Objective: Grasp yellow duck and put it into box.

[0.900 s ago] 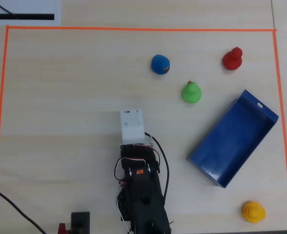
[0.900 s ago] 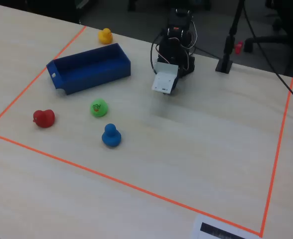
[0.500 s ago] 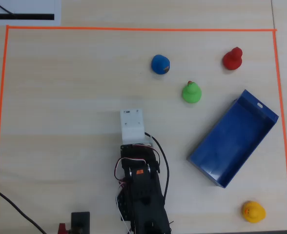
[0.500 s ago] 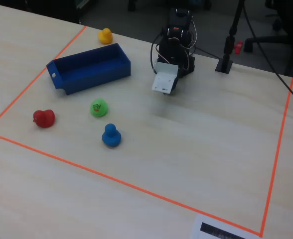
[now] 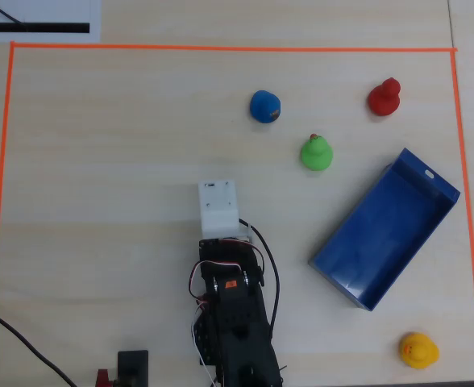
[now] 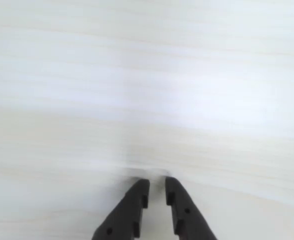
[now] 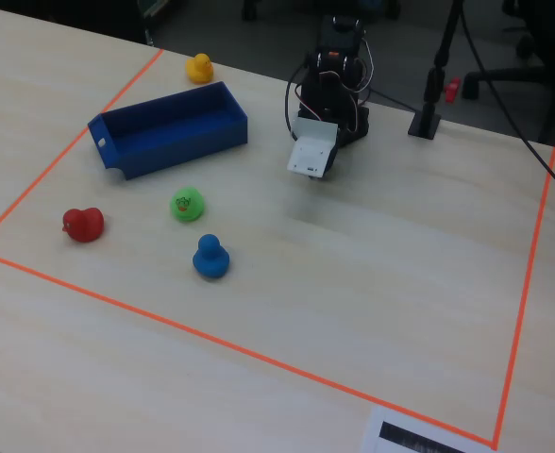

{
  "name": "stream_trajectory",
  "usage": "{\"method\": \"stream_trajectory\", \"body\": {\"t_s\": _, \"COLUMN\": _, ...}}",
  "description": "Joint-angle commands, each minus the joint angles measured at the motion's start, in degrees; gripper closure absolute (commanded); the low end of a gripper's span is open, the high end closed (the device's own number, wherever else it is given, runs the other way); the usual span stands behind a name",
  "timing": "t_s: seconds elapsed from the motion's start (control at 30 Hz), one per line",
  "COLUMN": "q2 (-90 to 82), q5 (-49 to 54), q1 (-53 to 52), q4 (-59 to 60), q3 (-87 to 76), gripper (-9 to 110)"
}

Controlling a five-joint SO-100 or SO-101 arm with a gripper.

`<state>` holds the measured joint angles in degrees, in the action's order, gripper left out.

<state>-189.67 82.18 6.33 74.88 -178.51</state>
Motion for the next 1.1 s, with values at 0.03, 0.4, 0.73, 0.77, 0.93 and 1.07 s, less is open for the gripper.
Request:
{"method": "stream_trajectory", "body": {"t_s": 0.03, "q2": 0.0, "q5": -0.7, "q1": -0.7, "q4": 0.97, "q3": 0.26, "gripper": 100}}
{"method": "stream_trajectory", "body": {"t_s": 0.4, "q2": 0.0, "q5": -0.7, "q1": -0.7, "q4": 0.97, "q3": 0.26, "gripper": 100}}
{"method": "stream_trajectory", "body": {"t_s": 0.73, "q2": 0.0, "q5": -0.35, "q1": -0.79, "q4": 0.97, "q3": 0.26, "gripper": 100}}
{"method": "stream_trajectory", "body": {"t_s": 0.77, "q2": 0.0, "q5": -0.35, "q1": -0.79, "q4": 0.97, "q3": 0.26, "gripper": 100}}
{"method": "stream_trajectory", "body": {"t_s": 0.93, "q2": 0.0, "q5": -0.53, "q1": -0.88, "q4": 0.97, "q3": 0.26, "gripper": 100}}
{"method": "stream_trajectory", "body": {"t_s": 1.07, "q2": 0.0, "q5": -0.44, "q1": -1.14, "q4": 0.97, "q3": 0.26, "gripper": 93}}
